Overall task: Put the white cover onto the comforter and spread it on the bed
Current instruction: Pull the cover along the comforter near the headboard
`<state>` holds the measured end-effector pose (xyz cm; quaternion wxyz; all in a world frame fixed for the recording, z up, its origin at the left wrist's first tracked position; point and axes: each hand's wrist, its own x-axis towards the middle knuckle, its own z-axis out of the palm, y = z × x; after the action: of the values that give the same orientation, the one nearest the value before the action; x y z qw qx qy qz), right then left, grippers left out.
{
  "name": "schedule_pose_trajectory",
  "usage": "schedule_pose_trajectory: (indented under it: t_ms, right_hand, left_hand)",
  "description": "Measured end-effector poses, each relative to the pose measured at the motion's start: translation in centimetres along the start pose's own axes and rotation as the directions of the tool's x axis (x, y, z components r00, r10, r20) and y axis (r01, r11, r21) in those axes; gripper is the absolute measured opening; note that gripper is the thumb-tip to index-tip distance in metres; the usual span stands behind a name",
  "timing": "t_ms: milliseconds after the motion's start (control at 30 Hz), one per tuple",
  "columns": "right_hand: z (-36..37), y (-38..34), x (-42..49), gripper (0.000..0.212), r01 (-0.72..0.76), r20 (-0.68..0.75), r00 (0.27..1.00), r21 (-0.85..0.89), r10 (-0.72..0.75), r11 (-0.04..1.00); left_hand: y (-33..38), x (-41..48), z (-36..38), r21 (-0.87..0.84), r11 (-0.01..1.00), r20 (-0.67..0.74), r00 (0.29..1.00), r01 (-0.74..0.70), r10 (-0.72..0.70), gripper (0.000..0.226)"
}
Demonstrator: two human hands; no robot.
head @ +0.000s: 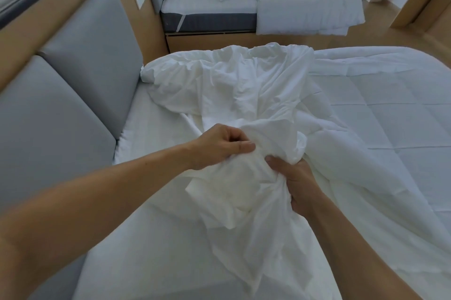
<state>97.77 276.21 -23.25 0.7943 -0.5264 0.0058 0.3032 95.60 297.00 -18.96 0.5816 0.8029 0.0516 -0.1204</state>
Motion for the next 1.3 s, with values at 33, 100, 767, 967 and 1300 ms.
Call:
schedule_pose_trajectory:
  t_ms: [33,100,767,967,1300]
  right_hand:
    - [0.2,0.0,-0.1,0.055,0.025,0.071,0.997,-0.002,-0.024,1.000]
    - [0.9,0.5,-0.1,0.066,0.085,0.157,0.985,-0.045,-0.077,0.995]
    - [-0.9,-0.1,-1.3,0.047,-0.063,-0.118,0.991,-0.016,0.061,0.998]
    - [-1.8,-0.9,-1.0,0.037,0.014,-0.211,0.977,-0.103,-0.035,0.995]
    - [-2.1,-1.2,-1.0,0.055,-0.121,-0.011,0.993,0.001,0.121,0.993]
  left_hand:
    - [0.8,0.3,0.6,-0.013,1.000,-0.019,1.000,-0.012,0.012,0.020]
    - [2.2,1.0,2.1,0.001,0.999,-0.069,0.997,-0.035,0.035,0.020]
    - [-6.9,0.0,1.0,0.148,0.971,0.052,0.978,0.190,-0.200,0.017]
    - [-3.3,-0.2,-0.9,0.087,0.994,0.108,0.991,0.066,-0.075,0.013]
    - [-5.3,1.6,1.5,0.425,0.904,0.018,0.998,0.042,-0.055,0.027]
